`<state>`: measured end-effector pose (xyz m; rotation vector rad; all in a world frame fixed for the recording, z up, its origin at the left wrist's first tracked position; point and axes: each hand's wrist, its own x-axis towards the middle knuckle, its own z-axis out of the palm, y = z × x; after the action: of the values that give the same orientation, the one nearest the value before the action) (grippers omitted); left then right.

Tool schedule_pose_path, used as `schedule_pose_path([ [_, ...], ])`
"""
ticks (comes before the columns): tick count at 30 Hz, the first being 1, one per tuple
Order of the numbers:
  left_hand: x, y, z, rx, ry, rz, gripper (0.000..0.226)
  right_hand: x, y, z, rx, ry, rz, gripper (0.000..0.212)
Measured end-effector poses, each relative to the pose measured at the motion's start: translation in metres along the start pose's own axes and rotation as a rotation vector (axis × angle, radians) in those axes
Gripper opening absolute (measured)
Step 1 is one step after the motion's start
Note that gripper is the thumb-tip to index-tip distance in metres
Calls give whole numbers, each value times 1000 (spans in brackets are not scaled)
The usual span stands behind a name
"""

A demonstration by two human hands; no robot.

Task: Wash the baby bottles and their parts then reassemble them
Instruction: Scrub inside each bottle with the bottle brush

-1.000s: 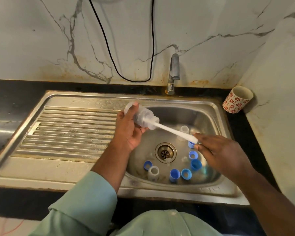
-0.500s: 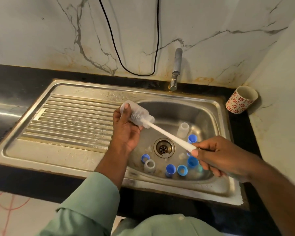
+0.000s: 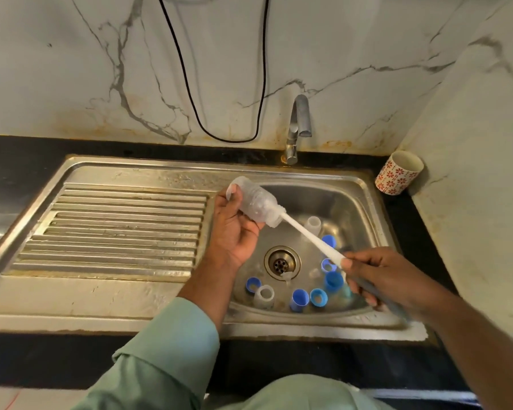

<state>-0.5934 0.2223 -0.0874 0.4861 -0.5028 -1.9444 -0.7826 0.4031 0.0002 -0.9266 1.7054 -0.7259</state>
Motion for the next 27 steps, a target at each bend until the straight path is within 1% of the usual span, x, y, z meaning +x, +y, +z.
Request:
schedule_pose_path([
  [1, 0, 0, 5, 20, 5, -1, 77, 0, 5, 6, -3, 9, 21, 17],
  [4, 0, -6, 3, 3, 173, -16, 68, -6, 8, 7, -158, -51, 3, 14],
  [5, 0, -8, -1, -17, 179, -28, 71, -7, 7, 3, -172, -61, -11, 14],
  [7, 3, -13, -5, -18, 124, -53, 80, -4, 4, -2, -86, -3, -4, 15],
  [8, 5, -14, -4, 9, 100, -58, 73, -1, 5, -1, -24, 34, 16, 16],
  [9, 6, -15, 0, 33, 90, -48, 60, 2, 6, 2, 1, 57, 36, 17],
  [11, 11, -17, 5, 55, 113, -39, 34, 6, 7, 6, -77, 56, 56, 18],
  [12, 14, -18, 5, 48, 143, -45, 28, 6, 6, 6, -123, 30, 58, 18],
  [13, 16, -17, 4, 22, 166, -54, 29, 6, 4, 4, -140, -11, 59, 18],
  [14, 20, -17, 1, 2, 179, -61, 34, 6, 1, 1, -128, -48, 58, 18],
  [15, 22, -17, 0, -8, 173, -71, 40, 7, -2, -3, -100, -56, 55, 16],
  [16, 28, -14, 0, -1, 153, -83, 41, 13, -4, -6, -60, -25, 56, 14],
  [18, 31, -12, 4, 24, 121, -81, 25, 22, -4, -6, -55, 90, 38, 11],
  [19, 32, -11, 5, 40, 125, -71, 17, 26, -3, -4, -132, 137, 15, 10],
  [20, 35, -10, 5, 53, 146, -66, 15, 31, -2, 0, -239, 156, -6, 9],
  [21, 37, -8, 2, 58, 166, -61, 17, 34, -1, 3, -346, 146, -33, 10],
  [23, 41, -1, -5, 59, 195, -44, 28, 35, -2, 10, -500, 133, -108, 10],
  [25, 44, 5, -9, 46, 205, -41, 38, 36, -4, 11, -565, 197, -163, 14],
  [27, 44, 7, -7, 56, 176, -47, 53, 38, -6, 14, -549, 265, -169, 18],
])
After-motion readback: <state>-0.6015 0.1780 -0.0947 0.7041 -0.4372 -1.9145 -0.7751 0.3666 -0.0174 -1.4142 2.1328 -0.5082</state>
